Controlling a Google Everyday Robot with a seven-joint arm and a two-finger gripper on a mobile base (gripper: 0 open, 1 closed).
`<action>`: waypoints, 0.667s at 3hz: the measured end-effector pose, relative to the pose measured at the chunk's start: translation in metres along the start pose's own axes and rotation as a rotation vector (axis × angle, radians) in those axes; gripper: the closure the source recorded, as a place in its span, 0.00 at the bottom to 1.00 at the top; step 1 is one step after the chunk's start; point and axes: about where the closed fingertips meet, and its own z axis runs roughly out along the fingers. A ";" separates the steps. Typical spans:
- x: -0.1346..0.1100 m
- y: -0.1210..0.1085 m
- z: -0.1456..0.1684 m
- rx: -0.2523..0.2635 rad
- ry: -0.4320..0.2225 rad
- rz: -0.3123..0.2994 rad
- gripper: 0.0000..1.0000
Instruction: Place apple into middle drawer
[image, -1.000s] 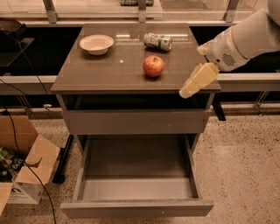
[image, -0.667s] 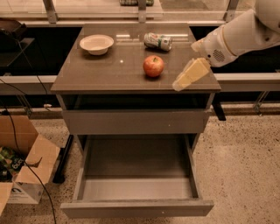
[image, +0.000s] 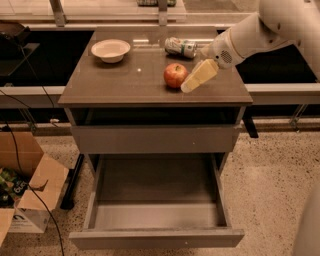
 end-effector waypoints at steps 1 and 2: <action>-0.004 -0.010 0.028 -0.042 0.000 0.008 0.00; -0.009 -0.016 0.052 -0.081 0.001 0.008 0.00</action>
Offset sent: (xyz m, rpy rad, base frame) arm 0.0574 0.0418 -0.0343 0.0294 0.0788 0.0783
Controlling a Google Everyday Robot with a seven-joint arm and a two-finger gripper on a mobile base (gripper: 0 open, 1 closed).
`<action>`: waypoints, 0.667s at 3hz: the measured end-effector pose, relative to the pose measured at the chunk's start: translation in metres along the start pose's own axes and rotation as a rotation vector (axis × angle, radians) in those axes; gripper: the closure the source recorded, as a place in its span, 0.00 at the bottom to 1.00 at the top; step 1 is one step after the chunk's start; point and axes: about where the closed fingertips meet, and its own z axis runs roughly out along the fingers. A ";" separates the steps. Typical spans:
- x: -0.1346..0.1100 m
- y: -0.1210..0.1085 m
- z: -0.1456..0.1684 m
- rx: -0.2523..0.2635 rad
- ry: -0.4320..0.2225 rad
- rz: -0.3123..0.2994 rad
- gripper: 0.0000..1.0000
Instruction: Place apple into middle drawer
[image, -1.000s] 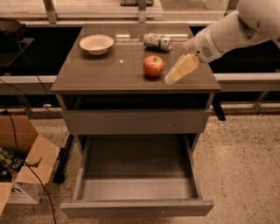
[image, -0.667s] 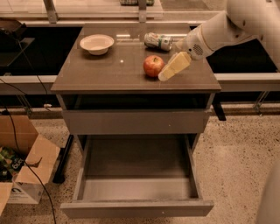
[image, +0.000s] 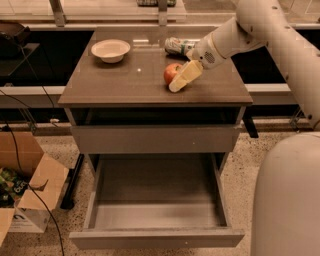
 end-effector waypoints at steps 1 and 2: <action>-0.004 -0.004 0.021 -0.039 0.002 0.000 0.00; -0.007 -0.005 0.039 -0.068 0.010 0.006 0.18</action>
Offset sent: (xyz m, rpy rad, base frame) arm 0.0318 0.0361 -0.0241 0.0099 0.0733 0.0562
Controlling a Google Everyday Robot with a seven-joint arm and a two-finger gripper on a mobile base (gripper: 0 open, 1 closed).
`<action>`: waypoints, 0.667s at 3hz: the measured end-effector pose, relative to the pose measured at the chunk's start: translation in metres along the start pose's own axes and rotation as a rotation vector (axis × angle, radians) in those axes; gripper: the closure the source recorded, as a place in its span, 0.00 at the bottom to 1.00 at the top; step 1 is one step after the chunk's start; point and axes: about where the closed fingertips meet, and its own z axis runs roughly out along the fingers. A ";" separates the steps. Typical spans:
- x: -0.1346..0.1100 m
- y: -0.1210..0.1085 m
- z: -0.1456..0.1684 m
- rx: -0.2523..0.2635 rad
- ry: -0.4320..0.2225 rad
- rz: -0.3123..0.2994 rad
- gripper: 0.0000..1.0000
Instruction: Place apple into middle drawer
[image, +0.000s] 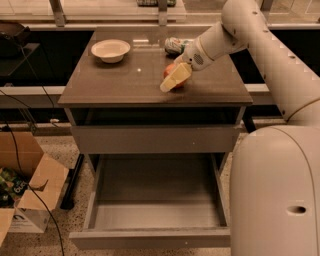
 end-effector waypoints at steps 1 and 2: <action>0.004 -0.002 0.002 -0.001 0.006 0.012 0.41; 0.009 0.002 -0.008 0.018 0.018 0.021 0.64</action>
Offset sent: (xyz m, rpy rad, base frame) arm -0.0262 -0.0295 0.0100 -0.0427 -0.0059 -0.0763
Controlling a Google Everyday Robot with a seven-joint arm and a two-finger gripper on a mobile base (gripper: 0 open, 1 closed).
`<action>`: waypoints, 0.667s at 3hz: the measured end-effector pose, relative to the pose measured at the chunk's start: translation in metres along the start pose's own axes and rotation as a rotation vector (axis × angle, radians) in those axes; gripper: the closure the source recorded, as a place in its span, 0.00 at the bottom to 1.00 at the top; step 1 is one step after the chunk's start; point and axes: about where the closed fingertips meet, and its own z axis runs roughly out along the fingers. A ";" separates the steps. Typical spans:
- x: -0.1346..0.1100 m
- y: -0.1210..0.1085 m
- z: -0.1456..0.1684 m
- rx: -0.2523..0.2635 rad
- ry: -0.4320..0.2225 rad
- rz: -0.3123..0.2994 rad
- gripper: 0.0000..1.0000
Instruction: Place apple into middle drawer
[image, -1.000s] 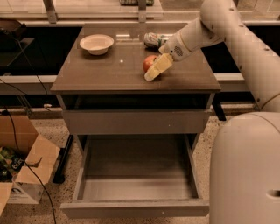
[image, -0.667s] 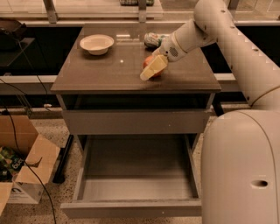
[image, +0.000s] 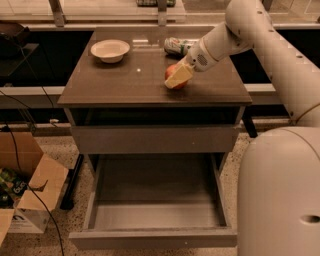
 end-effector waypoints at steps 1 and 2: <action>-0.009 0.019 -0.027 0.044 -0.008 -0.042 0.86; -0.024 0.066 -0.063 0.090 -0.017 -0.138 1.00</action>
Offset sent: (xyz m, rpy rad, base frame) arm -0.1495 0.0092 0.0945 -0.0925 -0.2417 0.0966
